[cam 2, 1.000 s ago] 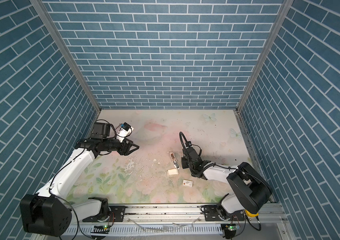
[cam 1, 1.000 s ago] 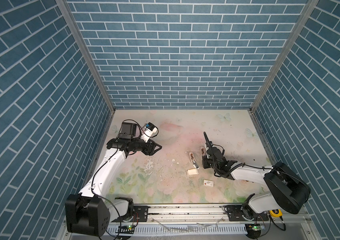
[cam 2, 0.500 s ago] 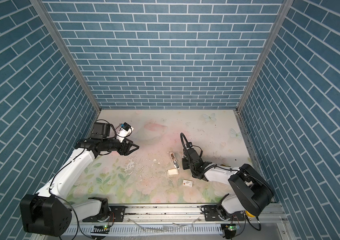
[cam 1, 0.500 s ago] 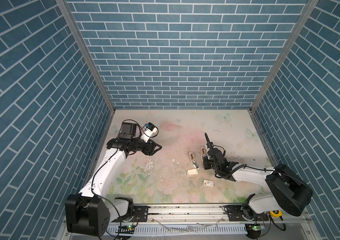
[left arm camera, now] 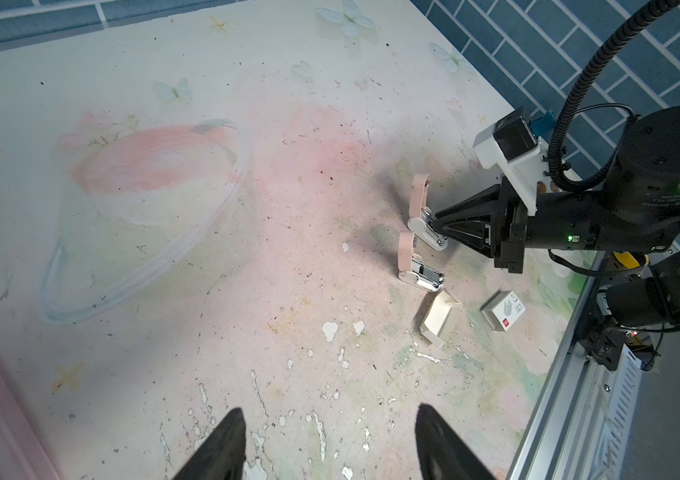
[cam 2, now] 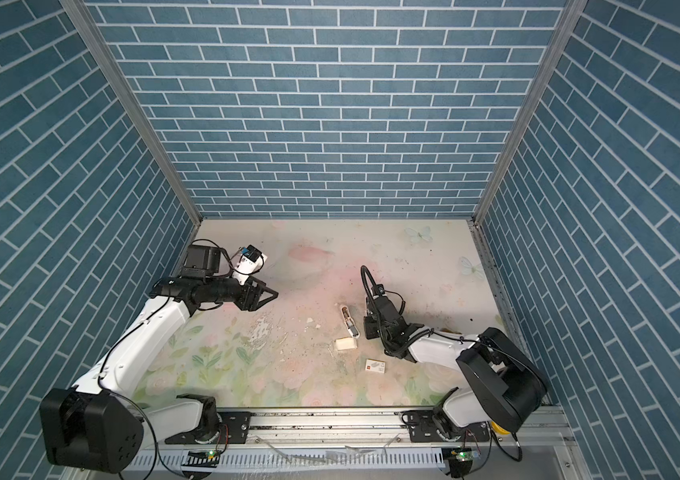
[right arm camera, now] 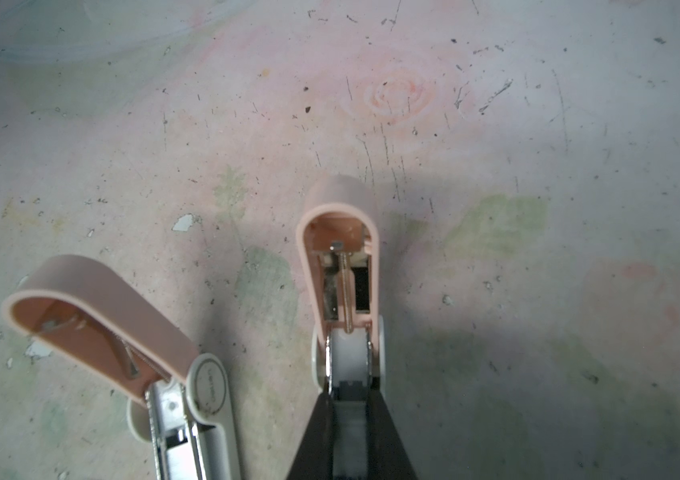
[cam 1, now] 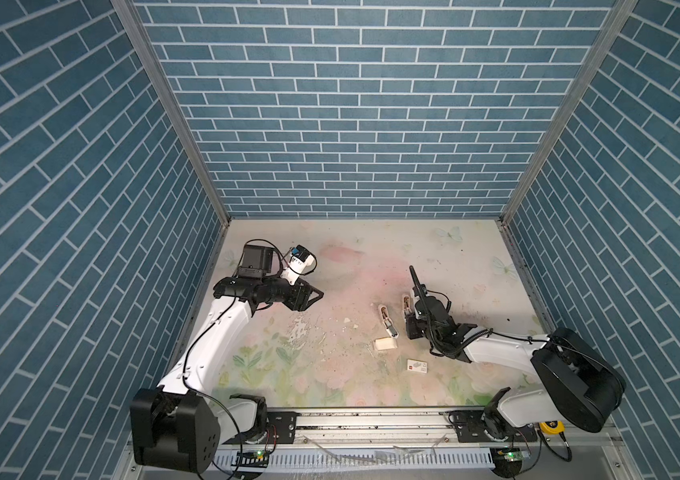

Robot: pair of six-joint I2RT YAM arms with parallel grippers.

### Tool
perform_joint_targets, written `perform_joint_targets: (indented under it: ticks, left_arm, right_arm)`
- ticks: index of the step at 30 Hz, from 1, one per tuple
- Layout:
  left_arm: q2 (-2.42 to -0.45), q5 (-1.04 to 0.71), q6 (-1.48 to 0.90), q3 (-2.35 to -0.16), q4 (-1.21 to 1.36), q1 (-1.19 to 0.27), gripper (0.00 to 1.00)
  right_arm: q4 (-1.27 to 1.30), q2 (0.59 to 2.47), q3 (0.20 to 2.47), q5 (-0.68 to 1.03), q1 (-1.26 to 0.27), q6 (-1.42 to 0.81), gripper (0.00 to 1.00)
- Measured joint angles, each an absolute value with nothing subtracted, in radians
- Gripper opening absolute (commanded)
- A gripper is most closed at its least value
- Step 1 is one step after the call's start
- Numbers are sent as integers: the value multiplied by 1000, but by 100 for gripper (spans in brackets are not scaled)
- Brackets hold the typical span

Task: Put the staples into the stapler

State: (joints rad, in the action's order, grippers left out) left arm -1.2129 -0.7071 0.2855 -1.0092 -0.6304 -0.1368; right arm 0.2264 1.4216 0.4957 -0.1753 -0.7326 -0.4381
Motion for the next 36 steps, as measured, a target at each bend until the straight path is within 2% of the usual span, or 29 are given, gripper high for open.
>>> perform_joint_targets:
  ticks: [24,36]
  left_arm:
    - [-1213,-707,286,-1007,-630,-137,66]
    - [-1212,-696,307,-1008,-636,-137,68]
  right_arm:
    - [175,1408,496,-173,-732,-436,28]
    - [-25,1149,610,-168,-732,-413,31]
